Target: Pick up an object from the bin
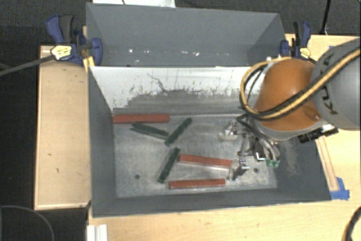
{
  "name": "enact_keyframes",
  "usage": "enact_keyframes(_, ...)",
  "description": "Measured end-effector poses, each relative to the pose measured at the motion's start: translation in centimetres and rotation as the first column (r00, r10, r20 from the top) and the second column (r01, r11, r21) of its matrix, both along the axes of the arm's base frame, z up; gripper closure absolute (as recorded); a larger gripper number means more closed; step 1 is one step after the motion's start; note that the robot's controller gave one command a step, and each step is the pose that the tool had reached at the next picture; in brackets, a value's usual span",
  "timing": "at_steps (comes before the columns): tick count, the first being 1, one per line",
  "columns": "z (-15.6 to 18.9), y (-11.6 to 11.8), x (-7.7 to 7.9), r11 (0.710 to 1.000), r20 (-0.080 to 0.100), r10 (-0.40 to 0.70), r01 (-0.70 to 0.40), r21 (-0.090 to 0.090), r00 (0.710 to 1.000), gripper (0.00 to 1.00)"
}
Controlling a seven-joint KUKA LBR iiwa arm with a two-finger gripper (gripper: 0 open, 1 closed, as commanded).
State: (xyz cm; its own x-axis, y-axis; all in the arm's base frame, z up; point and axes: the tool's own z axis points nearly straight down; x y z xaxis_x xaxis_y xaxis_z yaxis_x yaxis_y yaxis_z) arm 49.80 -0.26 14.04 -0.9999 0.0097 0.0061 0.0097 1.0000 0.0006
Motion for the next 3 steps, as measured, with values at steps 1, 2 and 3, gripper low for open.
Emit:
enact_keyframes(1, 0.4, 0.0, 0.2, 1.000, 0.008, 0.000, 0.000, 0.000, 1.000, 0.00)
enact_keyframes(2, -3.5, 3.4, 0.3, 0.992, 0.017, -0.129, 0.129, 0.000, 0.991, 0.00)
enact_keyframes(3, -4.7, 6.6, -0.8, 0.998, 0.013, -0.057, 0.057, 0.000, 0.998, 0.00)
